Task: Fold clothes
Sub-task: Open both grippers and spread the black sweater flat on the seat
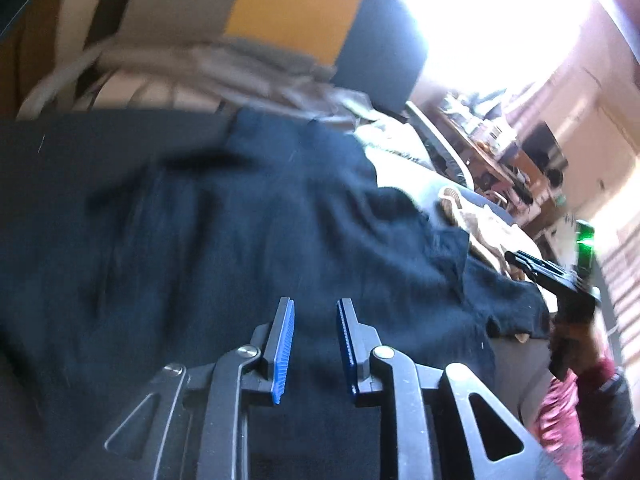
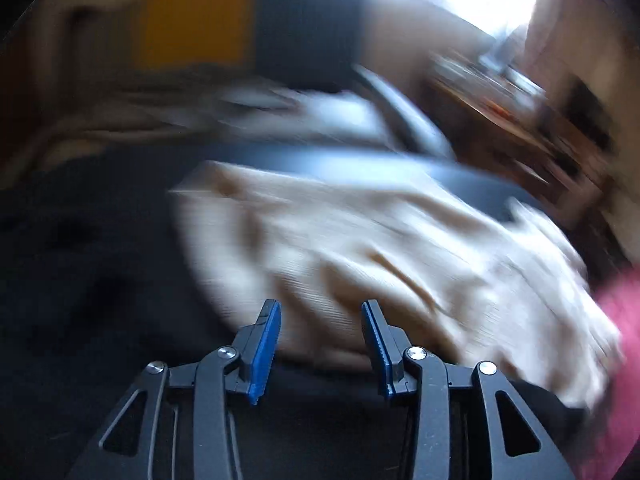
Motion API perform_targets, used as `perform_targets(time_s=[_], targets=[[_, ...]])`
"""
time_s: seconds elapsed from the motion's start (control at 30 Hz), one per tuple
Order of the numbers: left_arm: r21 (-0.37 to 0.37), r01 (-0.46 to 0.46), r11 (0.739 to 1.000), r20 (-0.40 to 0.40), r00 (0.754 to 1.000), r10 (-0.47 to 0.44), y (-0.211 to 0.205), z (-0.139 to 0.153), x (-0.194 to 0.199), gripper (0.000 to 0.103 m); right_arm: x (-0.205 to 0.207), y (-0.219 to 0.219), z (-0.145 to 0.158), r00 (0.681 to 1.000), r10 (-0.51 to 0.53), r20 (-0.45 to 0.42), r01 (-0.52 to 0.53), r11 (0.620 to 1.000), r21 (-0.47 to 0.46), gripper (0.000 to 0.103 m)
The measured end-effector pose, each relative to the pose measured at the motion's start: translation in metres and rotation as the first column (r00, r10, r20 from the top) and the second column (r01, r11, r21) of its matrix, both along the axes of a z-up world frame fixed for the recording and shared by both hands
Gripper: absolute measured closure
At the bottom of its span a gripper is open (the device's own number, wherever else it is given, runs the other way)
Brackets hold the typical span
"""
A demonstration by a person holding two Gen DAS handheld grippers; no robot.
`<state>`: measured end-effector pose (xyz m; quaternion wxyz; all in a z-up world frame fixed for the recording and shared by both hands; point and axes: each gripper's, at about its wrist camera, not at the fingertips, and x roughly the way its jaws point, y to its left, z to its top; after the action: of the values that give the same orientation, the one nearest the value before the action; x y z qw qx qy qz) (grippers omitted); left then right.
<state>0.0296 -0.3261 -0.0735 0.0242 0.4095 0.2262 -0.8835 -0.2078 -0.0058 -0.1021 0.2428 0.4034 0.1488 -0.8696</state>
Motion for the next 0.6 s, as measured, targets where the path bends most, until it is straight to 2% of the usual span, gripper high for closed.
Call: perform_targets(time_s=[0.1, 0.2, 0.37, 0.43, 0.5, 0.6], targets=[[-0.105, 0.031, 0.994, -0.021, 0.999, -0.034, -0.005, 0.010, -0.041, 0.082, 0.030, -0.047, 0.006, 0.981, 0.186, 0.053, -0.183, 0.981, -0.065, 0.059], [-0.162, 0.049, 0.986, -0.007, 0.999, -0.051, -0.014, 0.009, -0.077, 0.081, 0.050, -0.077, -0.004, 0.963, 0.249, 0.106, -0.242, 0.967, -0.074, 0.059], [-0.273, 0.098, 0.957, 0.039, 0.995, -0.091, -0.020, -0.005, -0.124, 0.082, 0.049, -0.063, -0.029, 0.973, 0.171, 0.155, -0.168, 0.985, -0.033, 0.058], [-0.326, 0.088, 0.941, 0.077, 0.995, -0.066, -0.023, -0.020, -0.137, 0.081, 0.045, -0.047, -0.036, 0.978, 0.117, 0.172, -0.113, 0.993, -0.034, 0.049], [-0.345, 0.054, 0.937, 0.133, 0.991, -0.008, -0.032, -0.040, -0.143, 0.081, 0.042, -0.033, -0.041, 0.981, 0.075, 0.179, -0.069, 0.997, -0.037, 0.048], [-0.336, -0.032, 0.941, 0.070, 0.996, 0.059, -0.044, -0.046, -0.131, 0.078, 0.043, -0.016, -0.043, 0.985, 0.045, 0.167, -0.034, 0.997, -0.067, 0.047]])
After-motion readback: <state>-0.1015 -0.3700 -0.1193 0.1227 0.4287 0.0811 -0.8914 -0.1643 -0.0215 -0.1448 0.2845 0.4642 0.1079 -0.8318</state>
